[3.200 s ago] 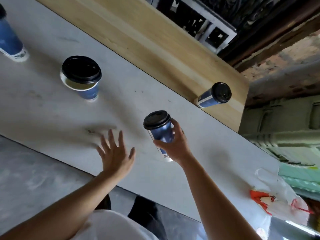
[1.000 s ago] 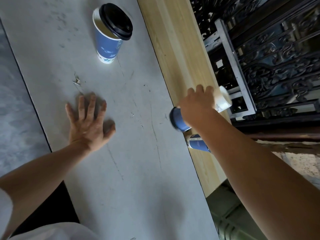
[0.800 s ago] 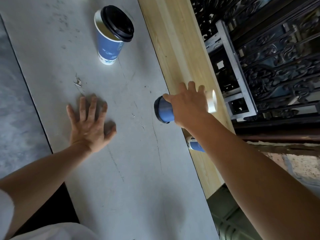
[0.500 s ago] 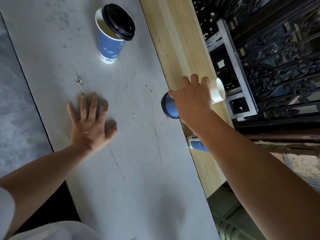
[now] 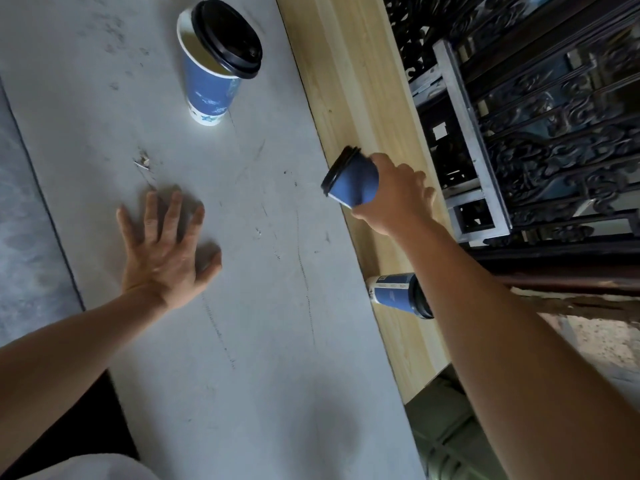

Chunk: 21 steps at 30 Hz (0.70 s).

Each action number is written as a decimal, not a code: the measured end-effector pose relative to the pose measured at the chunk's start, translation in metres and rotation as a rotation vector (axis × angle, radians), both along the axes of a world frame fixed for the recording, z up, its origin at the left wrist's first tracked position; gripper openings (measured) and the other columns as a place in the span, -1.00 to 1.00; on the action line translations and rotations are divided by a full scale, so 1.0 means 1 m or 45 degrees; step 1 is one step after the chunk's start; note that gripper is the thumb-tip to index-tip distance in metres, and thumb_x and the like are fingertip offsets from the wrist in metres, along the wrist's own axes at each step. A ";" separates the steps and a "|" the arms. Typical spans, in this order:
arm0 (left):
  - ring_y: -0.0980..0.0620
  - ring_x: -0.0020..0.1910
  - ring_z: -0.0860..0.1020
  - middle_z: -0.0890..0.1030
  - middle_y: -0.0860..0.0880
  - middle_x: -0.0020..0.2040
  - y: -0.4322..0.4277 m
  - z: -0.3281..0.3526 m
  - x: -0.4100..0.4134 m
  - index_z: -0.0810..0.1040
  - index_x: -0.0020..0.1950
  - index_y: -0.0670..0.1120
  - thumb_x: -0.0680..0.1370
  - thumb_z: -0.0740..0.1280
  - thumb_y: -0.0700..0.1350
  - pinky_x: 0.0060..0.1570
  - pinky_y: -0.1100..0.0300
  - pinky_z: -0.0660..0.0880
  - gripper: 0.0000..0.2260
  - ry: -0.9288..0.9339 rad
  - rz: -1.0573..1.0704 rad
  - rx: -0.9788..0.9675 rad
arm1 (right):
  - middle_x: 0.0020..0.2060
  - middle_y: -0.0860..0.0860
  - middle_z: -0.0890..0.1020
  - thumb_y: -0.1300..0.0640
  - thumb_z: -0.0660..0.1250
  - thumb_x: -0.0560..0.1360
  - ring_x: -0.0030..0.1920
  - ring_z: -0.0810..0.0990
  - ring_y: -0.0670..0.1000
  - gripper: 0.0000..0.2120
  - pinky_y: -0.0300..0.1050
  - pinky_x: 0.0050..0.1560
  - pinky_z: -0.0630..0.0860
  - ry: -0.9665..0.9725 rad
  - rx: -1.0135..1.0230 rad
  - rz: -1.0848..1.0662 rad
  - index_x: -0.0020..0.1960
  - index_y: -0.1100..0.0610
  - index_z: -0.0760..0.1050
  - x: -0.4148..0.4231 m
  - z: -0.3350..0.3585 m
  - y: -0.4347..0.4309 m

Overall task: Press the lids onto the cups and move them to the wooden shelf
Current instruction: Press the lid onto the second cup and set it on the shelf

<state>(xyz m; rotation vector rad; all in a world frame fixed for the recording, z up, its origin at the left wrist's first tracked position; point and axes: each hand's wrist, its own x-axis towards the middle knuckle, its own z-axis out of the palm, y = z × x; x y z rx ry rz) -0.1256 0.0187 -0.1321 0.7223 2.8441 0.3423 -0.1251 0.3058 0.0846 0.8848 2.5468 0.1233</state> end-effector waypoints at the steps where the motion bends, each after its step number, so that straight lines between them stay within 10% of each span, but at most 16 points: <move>1: -0.42 0.60 0.00 0.09 -0.22 0.65 0.000 -0.002 0.001 0.27 0.59 -0.07 0.45 0.11 0.33 0.43 -0.33 -0.42 -0.21 0.022 -0.002 0.006 | 0.26 0.09 0.51 -0.06 0.52 0.41 0.34 0.36 0.24 -0.30 0.20 0.23 0.40 0.099 -0.032 -0.108 0.44 -0.02 0.27 0.001 -0.007 0.007; 11: -0.39 0.61 0.03 0.18 -0.22 0.62 -0.003 -0.012 0.000 0.29 0.58 -0.05 0.46 0.18 0.29 0.46 -0.44 -0.23 -0.25 0.154 0.035 0.048 | 0.19 0.05 0.56 0.06 0.65 0.27 0.23 0.58 0.13 -0.19 0.01 0.20 0.55 0.946 -0.566 -1.026 0.39 0.19 0.34 0.017 -0.075 0.062; 21: -0.40 0.60 0.02 0.17 -0.23 0.63 -0.003 -0.010 0.001 0.30 0.58 -0.05 0.43 0.17 0.31 0.48 -0.41 -0.26 -0.22 0.140 0.052 0.001 | 0.21 -0.11 0.46 0.11 0.66 0.25 0.34 0.52 0.10 -0.13 0.16 0.32 0.53 1.458 -0.808 -1.479 0.44 -0.01 0.29 0.036 -0.119 0.056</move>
